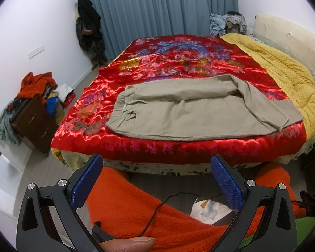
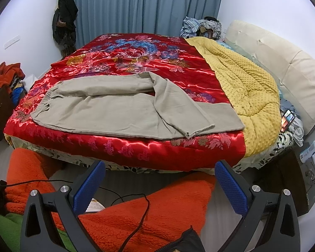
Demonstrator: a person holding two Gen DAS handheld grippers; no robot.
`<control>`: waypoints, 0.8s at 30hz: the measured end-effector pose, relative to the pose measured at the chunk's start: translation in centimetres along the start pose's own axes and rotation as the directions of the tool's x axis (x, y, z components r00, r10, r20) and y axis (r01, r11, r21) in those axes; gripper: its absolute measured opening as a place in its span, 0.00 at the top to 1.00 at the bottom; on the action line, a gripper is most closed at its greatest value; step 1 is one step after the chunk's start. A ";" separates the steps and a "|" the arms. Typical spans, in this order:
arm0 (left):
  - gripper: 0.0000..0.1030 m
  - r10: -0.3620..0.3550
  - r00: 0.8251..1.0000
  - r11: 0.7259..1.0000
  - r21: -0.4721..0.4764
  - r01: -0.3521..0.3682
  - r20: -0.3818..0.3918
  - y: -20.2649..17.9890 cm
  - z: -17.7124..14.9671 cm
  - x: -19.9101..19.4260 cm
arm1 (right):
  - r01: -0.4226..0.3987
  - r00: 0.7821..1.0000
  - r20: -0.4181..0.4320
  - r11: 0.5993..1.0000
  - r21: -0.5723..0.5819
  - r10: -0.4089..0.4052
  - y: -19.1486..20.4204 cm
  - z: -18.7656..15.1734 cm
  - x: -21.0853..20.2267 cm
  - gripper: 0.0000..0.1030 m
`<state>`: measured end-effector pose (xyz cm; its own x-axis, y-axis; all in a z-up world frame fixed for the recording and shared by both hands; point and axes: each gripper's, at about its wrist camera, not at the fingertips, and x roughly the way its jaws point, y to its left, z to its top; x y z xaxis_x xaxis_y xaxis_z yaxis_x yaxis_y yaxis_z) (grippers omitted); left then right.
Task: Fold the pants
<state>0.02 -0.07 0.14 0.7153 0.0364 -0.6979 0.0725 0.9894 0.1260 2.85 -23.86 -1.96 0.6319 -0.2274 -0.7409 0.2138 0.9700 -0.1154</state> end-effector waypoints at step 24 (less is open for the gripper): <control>0.01 -0.005 1.000 1.000 0.005 0.005 -0.021 0.4 -0.7 -0.4 | 0.181 0.983 -0.021 0.984 -0.003 -0.181 -0.7 0.3 0.0 0.00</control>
<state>-0.72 0.44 0.02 0.6999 0.0346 -0.7134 0.0793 0.9889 0.1258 2.94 -24.60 -1.64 0.5671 -0.3970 -0.7217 0.3220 0.9133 -0.2493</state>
